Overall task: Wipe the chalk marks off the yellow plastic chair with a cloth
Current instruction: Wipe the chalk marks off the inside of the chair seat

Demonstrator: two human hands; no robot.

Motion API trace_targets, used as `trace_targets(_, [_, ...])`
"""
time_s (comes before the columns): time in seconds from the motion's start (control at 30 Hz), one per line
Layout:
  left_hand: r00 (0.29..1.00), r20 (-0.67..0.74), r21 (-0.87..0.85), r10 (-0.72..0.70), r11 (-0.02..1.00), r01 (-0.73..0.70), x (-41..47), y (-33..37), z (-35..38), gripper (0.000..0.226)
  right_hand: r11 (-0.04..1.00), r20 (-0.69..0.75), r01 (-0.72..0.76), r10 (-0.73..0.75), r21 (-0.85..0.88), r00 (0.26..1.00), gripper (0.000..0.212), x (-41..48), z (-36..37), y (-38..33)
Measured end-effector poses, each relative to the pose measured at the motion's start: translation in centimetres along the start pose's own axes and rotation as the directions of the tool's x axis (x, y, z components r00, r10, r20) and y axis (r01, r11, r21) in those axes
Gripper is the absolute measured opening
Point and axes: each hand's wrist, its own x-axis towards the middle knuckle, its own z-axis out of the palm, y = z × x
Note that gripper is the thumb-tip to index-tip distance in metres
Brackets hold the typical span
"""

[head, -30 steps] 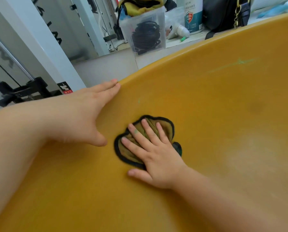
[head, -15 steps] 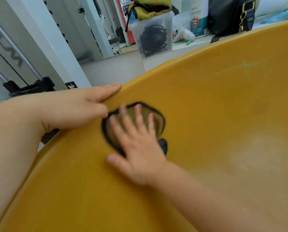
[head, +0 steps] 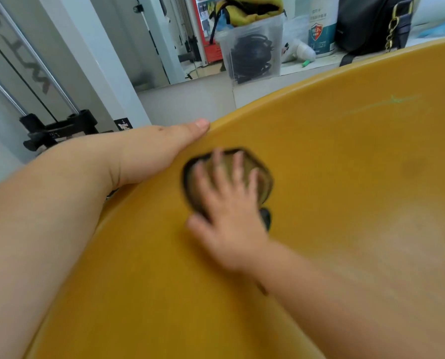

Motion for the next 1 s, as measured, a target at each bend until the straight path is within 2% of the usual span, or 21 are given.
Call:
trace_targets(0.07, [0.994, 0.051, 0.1, 0.099, 0.99, -0.104, 0.1, 0.2, 0.5, 0.078, 0.975, 0.111, 0.222, -0.222, 0.015, 0.969, 0.087, -4.0, 0.8, -2.6])
trace_targets(0.13, [0.987, 0.101, 0.262, 0.123, 0.954, -0.145, 0.3, 0.4, 0.9, 0.083, 0.934, 0.179, 0.356, -0.352, 0.015, 0.918, 0.085, -6.1, 0.9, -1.0])
trace_targets(0.2, [0.99, 0.103, 0.374, 0.097, 0.918, -0.129, 0.6, 0.5, 0.9, 0.084, 0.893, 0.193, 0.441, -0.42, -0.083, 0.887, 0.078, -6.1, 0.7, 3.6])
trace_targets(0.23, [0.991, 0.1, 0.419, 0.091, 0.9, -0.125, 0.7, 0.6, 1.1, 0.087, 0.885, 0.186, 0.439, -0.411, -0.154, 0.893, 0.076, -5.5, 0.4, 6.2])
trace_targets(0.3, [0.992, 0.092, 0.467, 0.083, 0.876, -0.117, 0.8, 0.8, 1.2, 0.093, 0.901, 0.147, 0.314, -0.281, -0.3, 0.948, 0.074, -4.0, -0.8, 11.3])
trace_targets(0.37, [0.993, 0.086, 0.472, 0.084, 0.874, -0.115, 0.9, 0.9, 1.3, 0.091, 0.943, 0.007, 0.011, -0.009, -0.332, 1.0, 0.073, -2.2, -2.7, 14.9])
trace_targets(0.4, [0.993, 0.081, 0.452, 0.088, 0.884, -0.116, 1.0, 1.0, 1.2, 0.087, 0.942, -0.086, -0.208, 0.192, -0.263, 0.978, 0.072, -1.2, -3.6, 15.6])
trace_targets(0.47, [0.993, 0.073, 0.337, 0.096, 0.934, -0.115, 1.0, 1.2, 1.2, 0.073, 0.805, -0.185, -0.593, 0.579, -0.026, 0.794, 0.074, 1.6, -4.5, 13.7])
trace_targets(0.5, [0.994, 0.058, 0.233, 0.097, 0.967, -0.108, 1.0, 1.2, 1.1, 0.066, 0.742, -0.172, -0.669, 0.666, 0.05, 0.726, 0.076, 2.9, -4.2, 11.2])
trace_targets(0.53, [0.995, 0.034, 0.124, 0.089, 0.988, -0.093, 0.9, 1.2, 1.1, 0.061, 0.748, -0.144, -0.659, 0.663, 0.076, 0.735, 0.078, 3.7, -3.5, 8.3])
trace_targets(0.57, [0.997, 0.002, 0.046, 0.075, 0.996, -0.075, 0.7, 1.1, 1.1, 0.059, 0.822, -0.112, -0.565, 0.57, 0.078, 0.814, 0.081, 3.8, -2.5, 5.1])
trace_targets(0.6, [0.998, -0.031, 0.02, 0.063, 0.998, -0.063, 0.6, 0.8, 1.1, 0.063, 0.916, -0.072, -0.391, 0.397, 0.089, 0.915, 0.083, 3.0, -1.4, 1.7])
trace_targets(0.63, [0.997, -0.055, 0.019, 0.057, 0.998, -0.056, 0.6, 0.7, 1.1, 0.07, 0.976, -0.026, -0.189, 0.193, 0.11, 0.981, 0.084, 1.6, -0.7, -1.4])
trace_targets(0.67, [0.997, -0.061, 0.022, 0.056, 0.998, -0.054, 0.6, 0.5, 1.1, 0.074, 0.992, 0.024, -0.01, 0.007, 0.122, 1.0, 0.085, -0.3, -0.3, -3.9])
trace_targets(0.73, [0.996, -0.033, -0.005, 0.081, 0.997, -0.081, 0.5, 0.5, 1.2, 0.067, 0.959, 0.127, 0.227, -0.25, 0.172, 0.96, 0.09, -4.1, -0.2, -5.9])
trace_targets(0.8, [0.993, 0.006, 0.03, 0.119, 0.992, -0.119, 0.5, 0.7, 1.3, 0.062, 0.894, 0.213, 0.403, -0.44, 0.196, 0.873, 0.095, -6.6, -0.3, -4.0])
trace_targets(0.87, [0.988, 0.017, 0.092, 0.153, 0.984, -0.154, 0.6, 0.9, 1.5, 0.07, 0.852, 0.266, 0.518, -0.518, 0.077, 0.813, 0.085, -7.0, -0.2, 0.7])
trace_targets(0.9, [0.988, 0.012, 0.105, 0.156, 0.982, -0.157, 0.7, 1.1, 1.6, 0.072, 0.847, 0.28, 0.531, -0.507, -0.013, 0.815, 0.078, -6.5, -0.2, 3.8])
trace_targets(1.0, [0.988, 0.02, 0.118, 0.15, 0.981, -0.151, 1.1, 1.5, 1.7, 0.064, 0.862, 0.228, 0.406, -0.348, -0.305, 0.909, 0.071, -4.1, -1.7, 12.4])
